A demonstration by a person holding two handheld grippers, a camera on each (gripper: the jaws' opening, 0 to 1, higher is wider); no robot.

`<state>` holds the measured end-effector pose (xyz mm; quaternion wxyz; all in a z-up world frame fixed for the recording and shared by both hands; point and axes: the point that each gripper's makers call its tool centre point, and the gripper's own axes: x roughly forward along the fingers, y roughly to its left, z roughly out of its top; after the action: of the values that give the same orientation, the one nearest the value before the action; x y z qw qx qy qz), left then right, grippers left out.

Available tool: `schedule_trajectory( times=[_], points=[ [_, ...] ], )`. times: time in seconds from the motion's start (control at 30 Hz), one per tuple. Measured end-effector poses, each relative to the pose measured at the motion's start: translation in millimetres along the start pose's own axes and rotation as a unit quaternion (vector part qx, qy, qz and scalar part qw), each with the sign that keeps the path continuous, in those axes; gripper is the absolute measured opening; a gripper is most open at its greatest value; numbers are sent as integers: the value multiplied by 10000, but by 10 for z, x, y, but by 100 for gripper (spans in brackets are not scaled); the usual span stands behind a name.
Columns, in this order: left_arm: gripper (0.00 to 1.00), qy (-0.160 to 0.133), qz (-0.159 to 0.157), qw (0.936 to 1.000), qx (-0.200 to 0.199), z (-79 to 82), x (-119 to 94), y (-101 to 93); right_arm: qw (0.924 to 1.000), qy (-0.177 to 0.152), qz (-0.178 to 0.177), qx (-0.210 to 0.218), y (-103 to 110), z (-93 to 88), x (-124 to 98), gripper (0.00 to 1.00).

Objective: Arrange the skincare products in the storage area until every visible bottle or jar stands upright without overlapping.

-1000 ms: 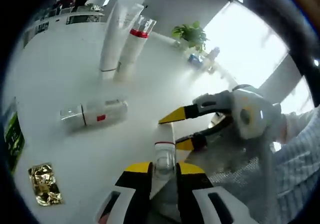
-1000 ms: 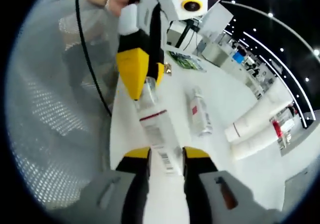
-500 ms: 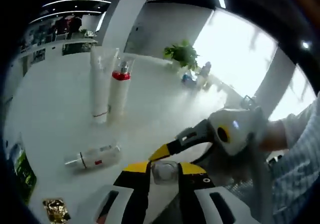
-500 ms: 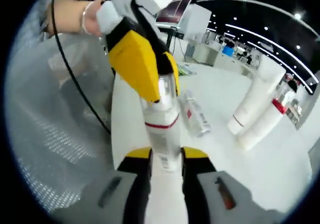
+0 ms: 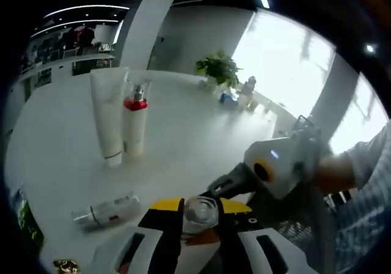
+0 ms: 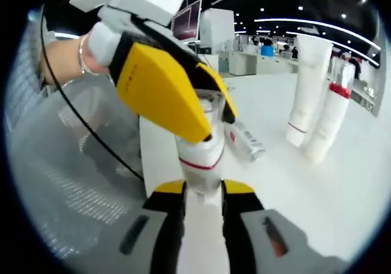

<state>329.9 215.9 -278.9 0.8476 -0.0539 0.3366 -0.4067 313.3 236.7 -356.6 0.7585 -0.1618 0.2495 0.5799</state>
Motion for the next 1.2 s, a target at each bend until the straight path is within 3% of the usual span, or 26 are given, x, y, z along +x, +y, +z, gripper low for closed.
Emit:
schedule_trajectory(
  times=[0.07, 0.17, 0.3, 0.43, 0.53, 0.7, 0.77, 0.97, 1.2],
  points=[
    [26, -15, 61, 9999, 119, -2, -21, 26, 9999, 113, 19, -56, 12, -23, 13, 20],
    [32, -84, 148, 9995, 252, 0, -46, 83, 9961, 711, -106, -502, -17, -215, 24, 20],
    [33, -25, 152, 9996, 230, -61, -89, 120, 9978, 498, -42, -445, 23, -140, 10, 22],
    [34, -105, 168, 9996, 225, -92, -146, 147, 9981, 434, -234, -380, -79, -121, -15, 22],
    [34, -112, 189, 9996, 171, -115, -213, 181, 9997, 222, -79, -28, -31, -52, -30, 25],
    [33, -222, 166, 9995, 129, -110, -260, 186, 9998, 138, -3, -134, 29, 19, -38, 29],
    [34, -225, 13, 9997, 113, -125, -243, 103, 9998, 149, 63, -148, 36, 56, -9, 29],
    [36, 16, 19, 9991, 422, -278, -230, 128, 9990, 253, 11, -379, -2, 61, 28, 29],
    [34, 328, 192, 9983, 447, -508, -186, 255, 9990, 307, -205, -271, -133, -32, -8, 28]
  ],
)
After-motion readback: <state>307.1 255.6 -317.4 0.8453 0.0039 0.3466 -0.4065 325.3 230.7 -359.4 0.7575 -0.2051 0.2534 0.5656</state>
